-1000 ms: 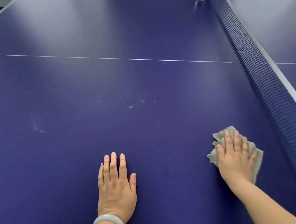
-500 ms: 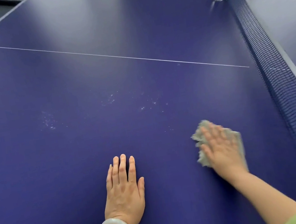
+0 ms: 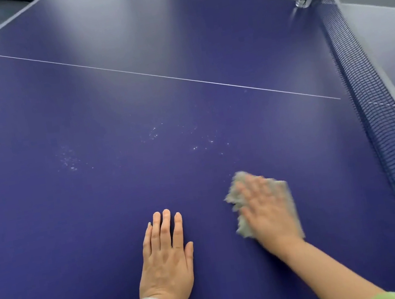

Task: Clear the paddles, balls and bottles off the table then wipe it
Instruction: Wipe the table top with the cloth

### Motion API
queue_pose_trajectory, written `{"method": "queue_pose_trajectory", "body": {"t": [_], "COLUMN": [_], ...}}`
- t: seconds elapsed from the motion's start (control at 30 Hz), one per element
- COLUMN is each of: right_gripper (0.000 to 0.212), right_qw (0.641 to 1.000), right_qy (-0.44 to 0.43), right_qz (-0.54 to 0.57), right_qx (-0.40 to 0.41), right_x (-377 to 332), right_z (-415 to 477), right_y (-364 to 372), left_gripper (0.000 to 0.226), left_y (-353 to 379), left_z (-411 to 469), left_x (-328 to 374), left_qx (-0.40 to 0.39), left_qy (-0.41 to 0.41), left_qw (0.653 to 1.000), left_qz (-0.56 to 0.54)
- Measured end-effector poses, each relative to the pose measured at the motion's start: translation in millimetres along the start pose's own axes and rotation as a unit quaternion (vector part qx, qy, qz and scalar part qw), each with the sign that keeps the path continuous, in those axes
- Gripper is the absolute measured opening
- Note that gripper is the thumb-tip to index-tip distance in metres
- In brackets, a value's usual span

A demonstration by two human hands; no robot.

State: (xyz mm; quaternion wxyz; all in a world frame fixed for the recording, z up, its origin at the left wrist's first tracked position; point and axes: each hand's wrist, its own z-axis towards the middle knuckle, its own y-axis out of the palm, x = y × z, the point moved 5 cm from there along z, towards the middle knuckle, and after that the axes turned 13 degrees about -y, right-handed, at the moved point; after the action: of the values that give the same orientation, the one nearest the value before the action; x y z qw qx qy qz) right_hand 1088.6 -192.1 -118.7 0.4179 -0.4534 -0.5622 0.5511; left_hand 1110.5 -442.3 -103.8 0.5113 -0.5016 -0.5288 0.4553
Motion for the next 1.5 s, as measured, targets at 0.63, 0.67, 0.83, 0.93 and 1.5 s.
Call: {"method": "queue_pose_trajectory", "body": {"t": [0.63, 0.67, 0.83, 0.93, 1.5], "right_gripper": [0.055, 0.056, 0.062, 0.065, 0.070], "right_qw": [0.948, 0.948, 0.947, 0.949, 0.936], "right_qy": [0.311, 0.313, 0.316, 0.311, 0.343], "right_qz": [0.058, 0.059, 0.050, 0.040, 0.076], "right_qx": [0.003, 0.000, 0.009, 0.013, 0.009], "right_x": [1.7, 2.2, 4.4, 4.3, 71.1], "right_z": [16.3, 16.3, 15.7, 16.3, 130.0], "right_y": [-13.6, -13.5, -8.9, -6.2, -17.3], "left_gripper": [0.066, 0.069, 0.073, 0.073, 0.070], "left_y": [-23.3, -22.4, -10.1, -9.8, -9.6], "left_z": [96.9, 114.8, 153.9, 153.0, 154.2], "left_x": [-27.5, -30.5, -31.1, -29.5, -30.3], "left_qx": [0.004, -0.001, -0.020, -0.004, -0.004], "left_qy": [0.026, 0.010, -0.046, -0.045, -0.060], "left_qw": [0.999, 1.000, 0.999, 0.999, 0.998], "left_qz": [-0.033, -0.026, -0.014, -0.011, -0.002]}}
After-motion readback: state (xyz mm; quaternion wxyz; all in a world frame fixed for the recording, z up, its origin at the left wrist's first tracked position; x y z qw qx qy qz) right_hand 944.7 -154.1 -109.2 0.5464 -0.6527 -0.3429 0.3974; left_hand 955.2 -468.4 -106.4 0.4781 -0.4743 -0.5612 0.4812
